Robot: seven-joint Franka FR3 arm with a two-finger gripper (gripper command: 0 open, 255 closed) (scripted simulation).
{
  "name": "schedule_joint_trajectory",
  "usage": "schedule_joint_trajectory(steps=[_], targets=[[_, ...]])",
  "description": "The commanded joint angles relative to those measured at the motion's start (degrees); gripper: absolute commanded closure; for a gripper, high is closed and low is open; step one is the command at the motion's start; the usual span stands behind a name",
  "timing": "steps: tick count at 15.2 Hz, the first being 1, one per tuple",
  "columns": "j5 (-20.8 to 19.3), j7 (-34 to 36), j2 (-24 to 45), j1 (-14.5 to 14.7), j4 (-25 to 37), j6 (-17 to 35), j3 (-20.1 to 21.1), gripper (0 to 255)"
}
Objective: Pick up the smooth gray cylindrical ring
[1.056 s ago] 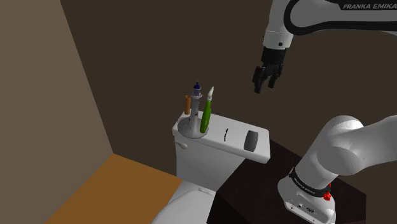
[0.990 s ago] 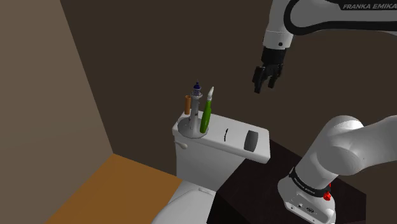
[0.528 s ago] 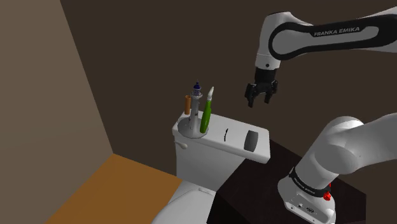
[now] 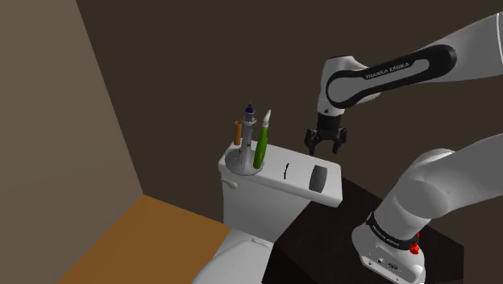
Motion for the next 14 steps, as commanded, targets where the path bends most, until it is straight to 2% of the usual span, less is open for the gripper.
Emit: schedule_joint_trajectory(steps=[1, 9, 11, 12, 14], targets=[[0.5, 2.6, 3.1, -1.0, -2.1, 4.3, -0.2, 0], [1.0, 2.7, 9.1, -1.0, -4.7, 12.8, -0.5, 0], [1.0, 2.7, 9.6, -1.0, -4.9, 13.4, -0.5, 0], [1.0, 2.7, 9.4, -1.0, -5.0, 13.3, -0.5, 255], [1.0, 2.7, 9.3, -1.1, -5.0, 13.3, -0.5, 255]])
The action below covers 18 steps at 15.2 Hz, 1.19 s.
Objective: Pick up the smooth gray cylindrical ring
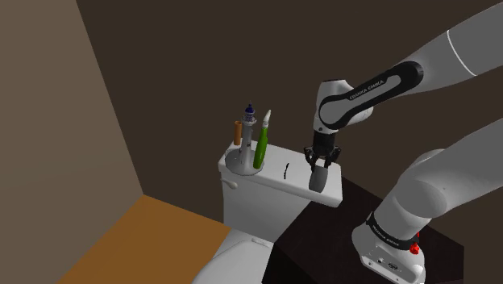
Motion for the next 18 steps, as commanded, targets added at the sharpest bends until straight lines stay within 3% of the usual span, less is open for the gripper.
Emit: schedule_joint_trajectory(steps=[1, 7, 18], targets=[[0.0, 0.0, 0.0, 0.0, -0.1, 0.0, 0.0, 255], [0.1, 0.0, 0.3, 0.0, 0.1, 0.2, 0.0, 255], [-0.4, 0.7, -7.5, -0.3, 3.9, -11.4, 0.4, 255]])
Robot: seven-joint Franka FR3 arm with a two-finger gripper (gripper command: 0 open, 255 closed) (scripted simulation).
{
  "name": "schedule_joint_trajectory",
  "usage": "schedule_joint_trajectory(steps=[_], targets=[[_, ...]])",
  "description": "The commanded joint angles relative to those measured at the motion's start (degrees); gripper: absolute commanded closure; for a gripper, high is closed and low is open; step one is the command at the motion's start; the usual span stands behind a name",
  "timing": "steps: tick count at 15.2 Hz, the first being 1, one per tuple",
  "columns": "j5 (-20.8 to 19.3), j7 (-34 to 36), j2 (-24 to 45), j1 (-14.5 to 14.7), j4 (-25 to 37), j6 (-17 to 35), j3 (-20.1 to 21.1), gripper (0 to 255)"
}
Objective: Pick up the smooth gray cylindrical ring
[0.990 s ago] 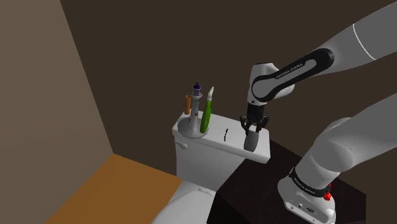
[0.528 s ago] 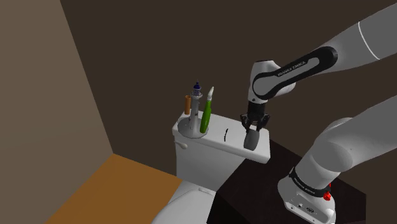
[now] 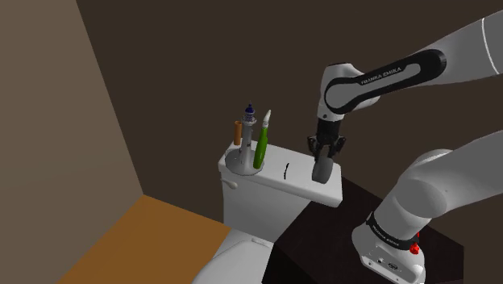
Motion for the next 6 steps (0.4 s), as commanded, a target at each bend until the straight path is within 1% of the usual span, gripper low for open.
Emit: schedule_joint_trajectory(steps=[1, 4, 6], targets=[[0.0, 0.2, -1.1, 0.0, 1.0, -2.1, 0.1, 255], [0.0, 0.3, -2.7, 0.0, 2.3, -5.0, 0.2, 255], [0.0, 0.3, -2.8, 0.0, 2.4, -5.2, 0.2, 255]])
